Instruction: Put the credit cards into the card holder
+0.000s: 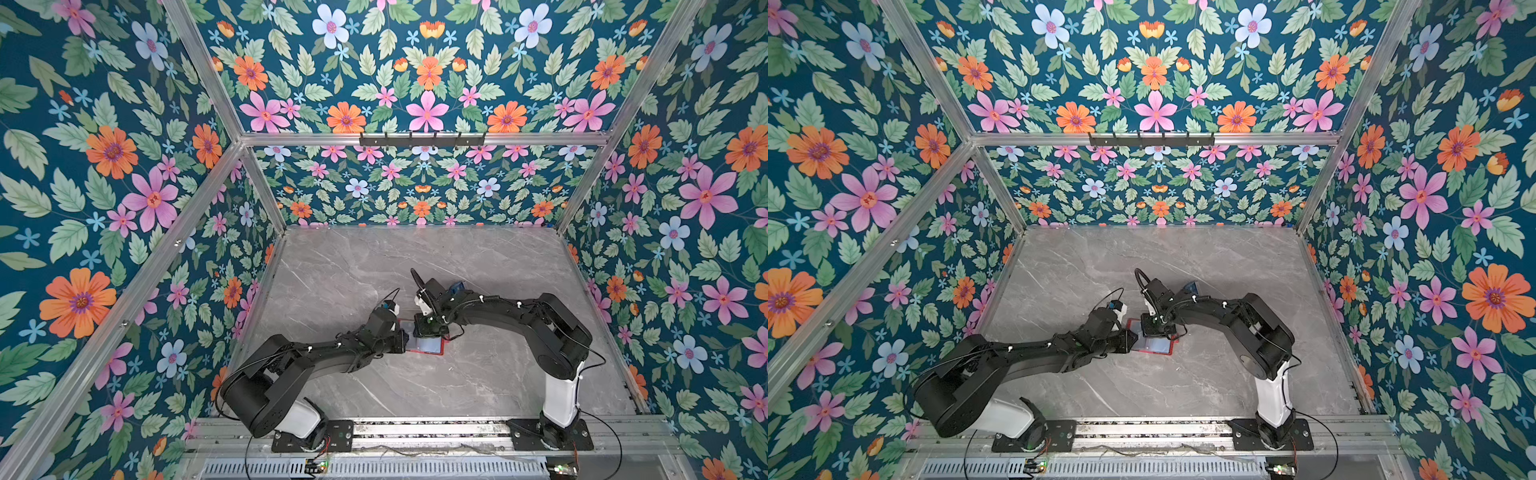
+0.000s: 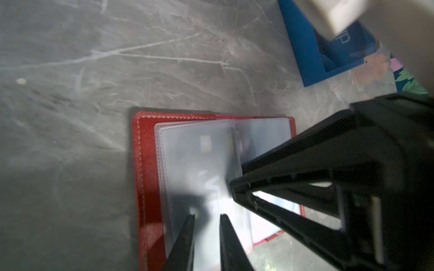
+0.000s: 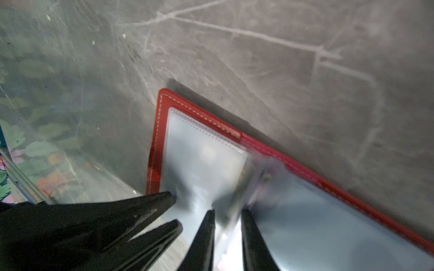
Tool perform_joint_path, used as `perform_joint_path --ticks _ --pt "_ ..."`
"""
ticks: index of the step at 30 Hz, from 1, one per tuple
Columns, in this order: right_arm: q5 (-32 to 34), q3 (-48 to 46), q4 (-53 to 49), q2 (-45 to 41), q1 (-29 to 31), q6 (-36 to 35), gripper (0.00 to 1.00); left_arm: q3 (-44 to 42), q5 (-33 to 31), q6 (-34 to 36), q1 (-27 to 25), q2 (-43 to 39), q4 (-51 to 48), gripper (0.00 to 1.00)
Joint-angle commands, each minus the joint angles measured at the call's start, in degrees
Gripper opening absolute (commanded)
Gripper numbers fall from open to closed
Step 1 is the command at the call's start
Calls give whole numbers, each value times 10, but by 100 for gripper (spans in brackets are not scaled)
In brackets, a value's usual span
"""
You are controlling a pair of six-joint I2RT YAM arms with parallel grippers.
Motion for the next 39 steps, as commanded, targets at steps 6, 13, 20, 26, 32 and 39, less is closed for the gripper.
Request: perform_joint_path --ticks 6,13,20,26,32,39 --pt "67 -44 -16 -99 -8 0 34 63 -28 38 -1 -21 -67 26" --pt "77 -75 -42 -179 -62 -20 35 160 -1 48 -10 39 -78 30" --pt "63 -86 -76 -217 -150 -62 38 272 11 40 -16 142 -90 39" --pt "48 -71 -97 -211 -222 -104 44 370 47 33 -16 233 -92 45" --pt "22 -35 -115 -176 -259 -146 51 455 62 22 -16 311 -103 48" --pt "-8 27 -138 -101 -281 -178 50 522 72 3 -15 377 -112 48"
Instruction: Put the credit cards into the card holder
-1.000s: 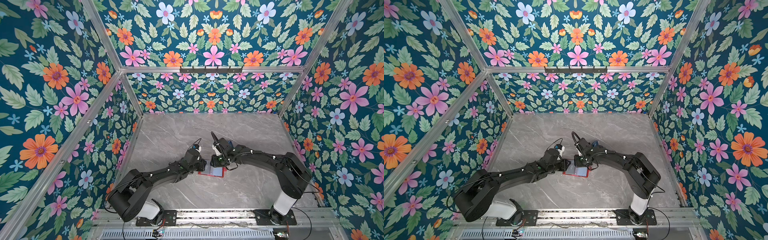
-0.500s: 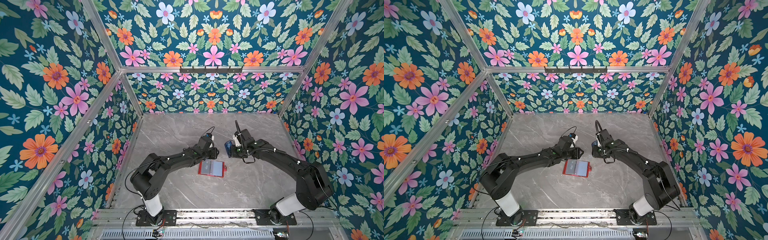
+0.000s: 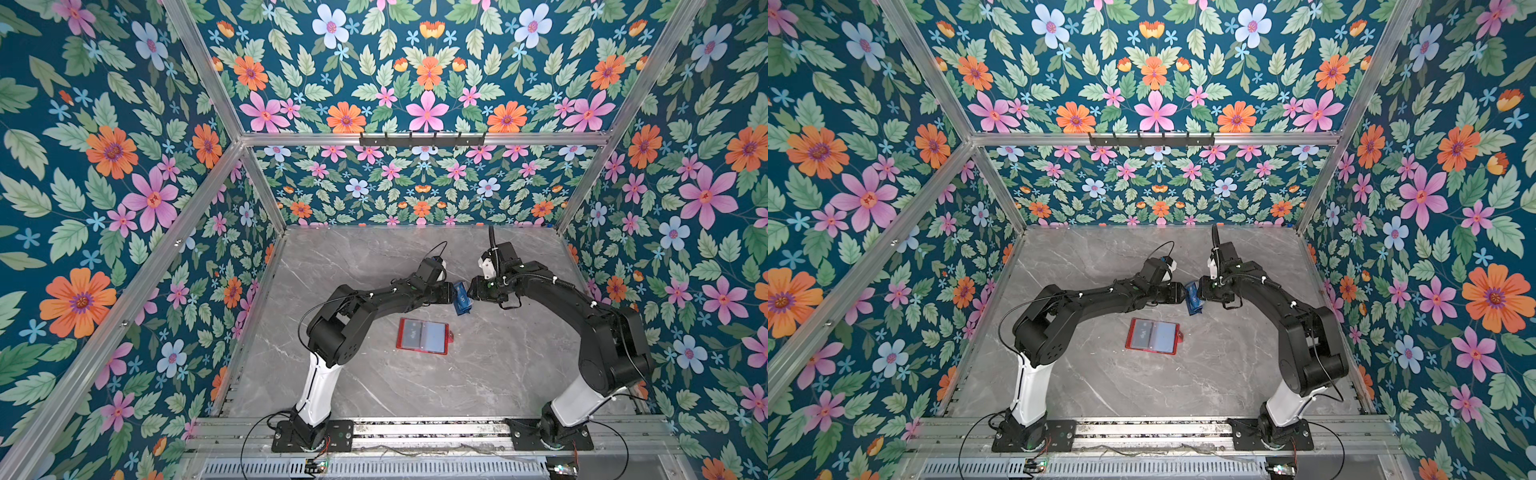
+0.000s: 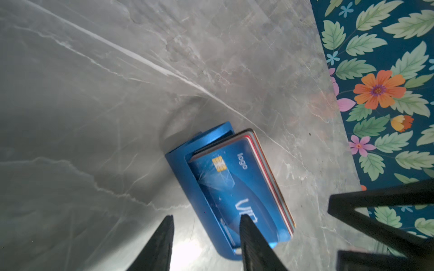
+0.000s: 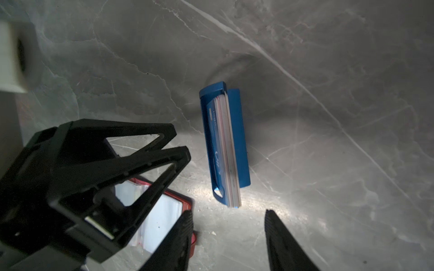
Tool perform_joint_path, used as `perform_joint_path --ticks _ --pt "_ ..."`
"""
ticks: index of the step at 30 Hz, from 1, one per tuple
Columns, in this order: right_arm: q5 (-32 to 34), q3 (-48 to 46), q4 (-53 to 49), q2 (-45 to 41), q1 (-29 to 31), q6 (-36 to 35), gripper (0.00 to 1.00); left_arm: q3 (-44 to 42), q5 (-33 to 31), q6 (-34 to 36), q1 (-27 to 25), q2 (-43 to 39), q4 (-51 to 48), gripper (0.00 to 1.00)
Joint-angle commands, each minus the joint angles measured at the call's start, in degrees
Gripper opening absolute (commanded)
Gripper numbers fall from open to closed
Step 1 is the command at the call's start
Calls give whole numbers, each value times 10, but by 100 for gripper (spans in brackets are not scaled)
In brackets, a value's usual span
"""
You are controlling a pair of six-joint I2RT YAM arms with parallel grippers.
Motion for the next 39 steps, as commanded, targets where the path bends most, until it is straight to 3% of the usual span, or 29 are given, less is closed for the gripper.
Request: perform_joint_path --ticks 1,17,39 --pt "-19 22 -25 25 -4 -28 50 17 8 -13 1 16 -9 47" --pt "-22 108 -61 114 -7 -50 40 40 24 -35 5 55 -7 27" --pt "-6 135 -90 150 -7 -66 38 44 34 -27 5 61 -25 26"
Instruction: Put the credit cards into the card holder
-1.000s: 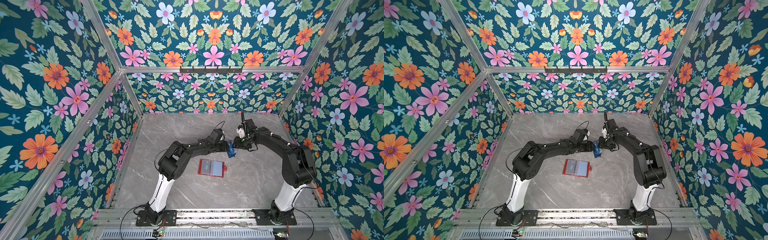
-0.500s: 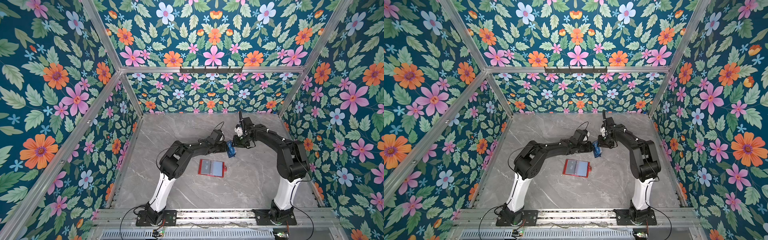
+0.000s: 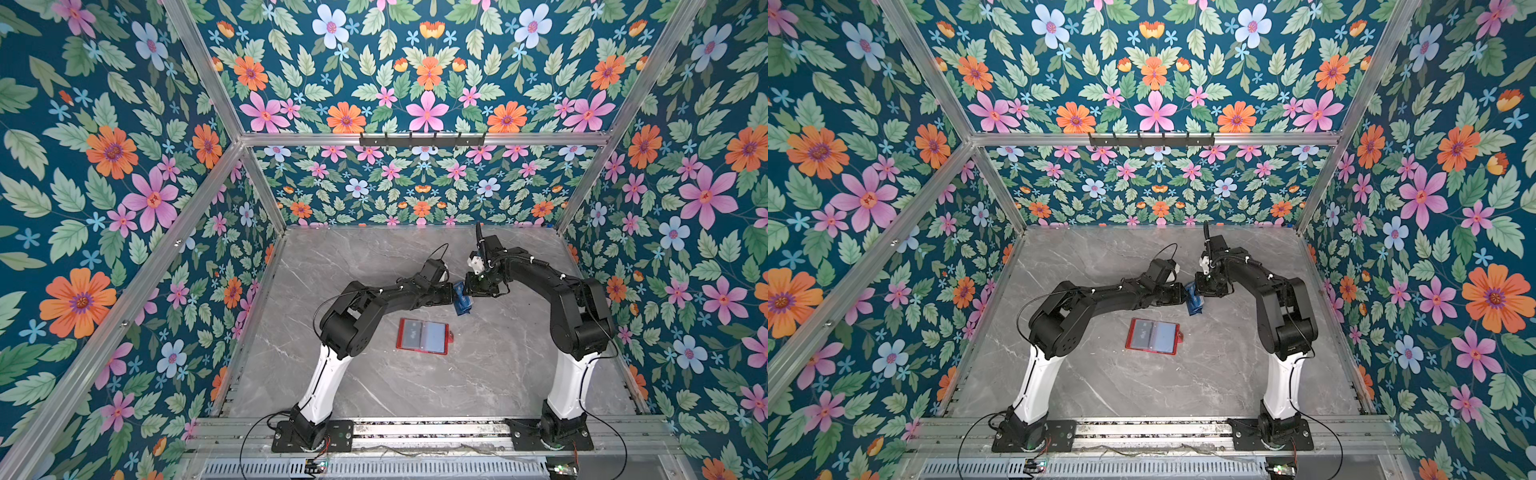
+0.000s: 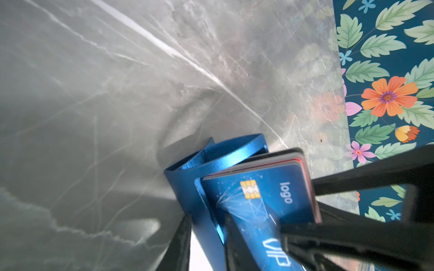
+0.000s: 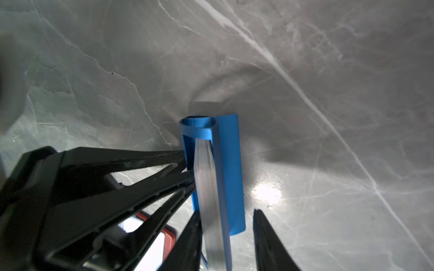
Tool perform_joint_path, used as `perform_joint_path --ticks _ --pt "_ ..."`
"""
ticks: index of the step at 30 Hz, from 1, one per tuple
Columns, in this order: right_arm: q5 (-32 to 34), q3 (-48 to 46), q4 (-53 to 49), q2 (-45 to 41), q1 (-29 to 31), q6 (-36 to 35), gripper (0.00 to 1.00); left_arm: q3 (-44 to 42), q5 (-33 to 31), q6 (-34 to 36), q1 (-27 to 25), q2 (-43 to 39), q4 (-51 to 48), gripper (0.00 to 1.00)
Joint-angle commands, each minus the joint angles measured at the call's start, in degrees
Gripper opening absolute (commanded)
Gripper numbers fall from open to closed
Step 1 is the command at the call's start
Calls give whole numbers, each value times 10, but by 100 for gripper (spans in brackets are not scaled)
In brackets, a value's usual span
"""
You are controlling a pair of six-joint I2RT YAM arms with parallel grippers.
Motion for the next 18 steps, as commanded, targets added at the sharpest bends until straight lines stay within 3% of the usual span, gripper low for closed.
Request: perform_joint_path --ticks 1,18 --pt "17 5 -18 3 0 -11 38 2 -1 7 0 0 -23 26" --pt "74 29 -55 5 10 -30 34 5 -7 11 0 -1 -38 23"
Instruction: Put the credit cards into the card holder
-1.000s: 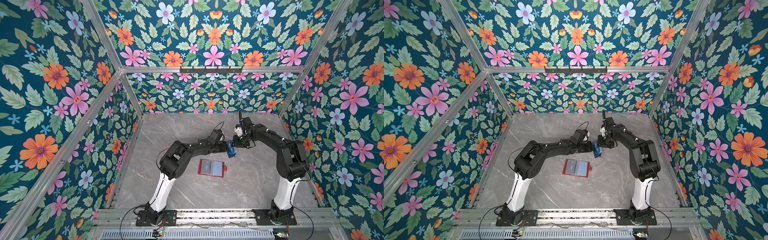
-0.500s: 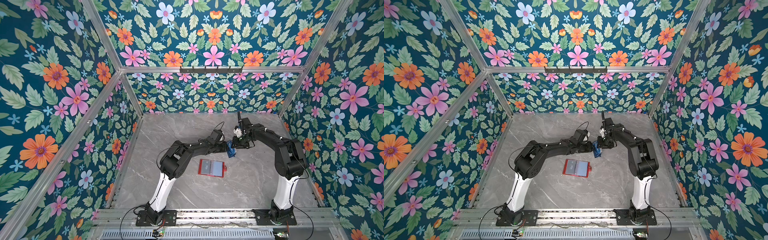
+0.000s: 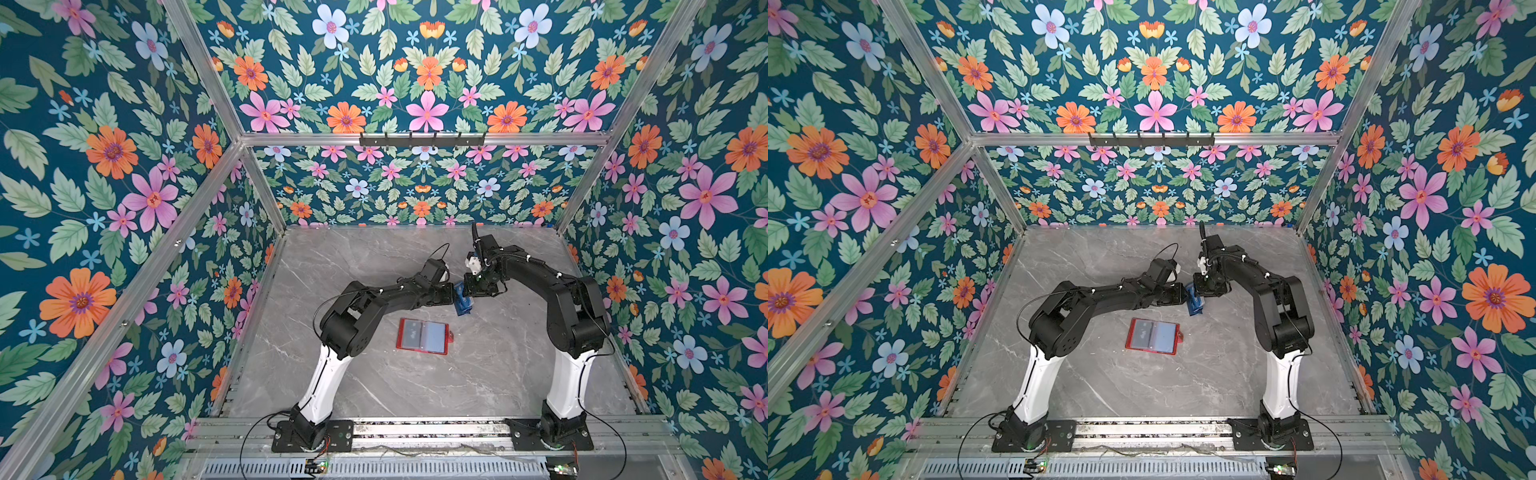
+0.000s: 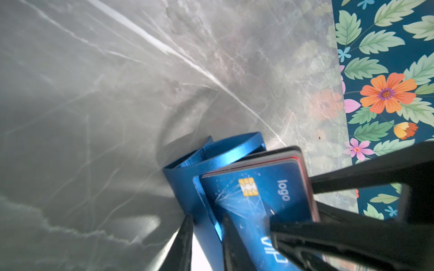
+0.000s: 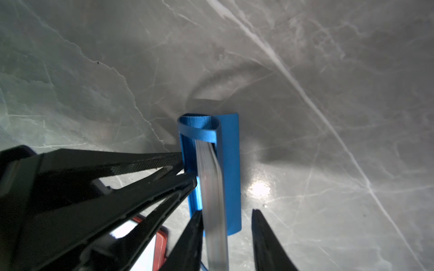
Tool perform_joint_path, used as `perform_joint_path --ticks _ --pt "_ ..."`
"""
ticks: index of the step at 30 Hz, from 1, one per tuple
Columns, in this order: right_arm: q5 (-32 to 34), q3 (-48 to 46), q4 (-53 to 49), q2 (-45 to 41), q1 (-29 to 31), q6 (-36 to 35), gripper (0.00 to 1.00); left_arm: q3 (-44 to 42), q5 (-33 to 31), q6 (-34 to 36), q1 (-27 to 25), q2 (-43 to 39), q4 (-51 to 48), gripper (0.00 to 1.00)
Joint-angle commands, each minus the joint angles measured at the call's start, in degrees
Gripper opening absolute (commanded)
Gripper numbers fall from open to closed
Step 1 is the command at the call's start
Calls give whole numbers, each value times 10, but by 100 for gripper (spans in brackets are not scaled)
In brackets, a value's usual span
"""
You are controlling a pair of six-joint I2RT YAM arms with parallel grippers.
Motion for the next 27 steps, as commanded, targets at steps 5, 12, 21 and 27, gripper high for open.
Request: perform_joint_path --ticks 5,12,21,27 --pt "44 9 -29 -14 2 -14 31 1 -11 8 1 -1 -34 22" --pt "57 7 -36 -23 9 -14 29 1 -13 7 0 -1 -36 21" --pt "67 6 -42 -42 18 -13 26 0 -14 7 0 0 -38 21" --pt "67 4 -44 -50 20 -12 16 -1 -13 6 0 0 -38 21"
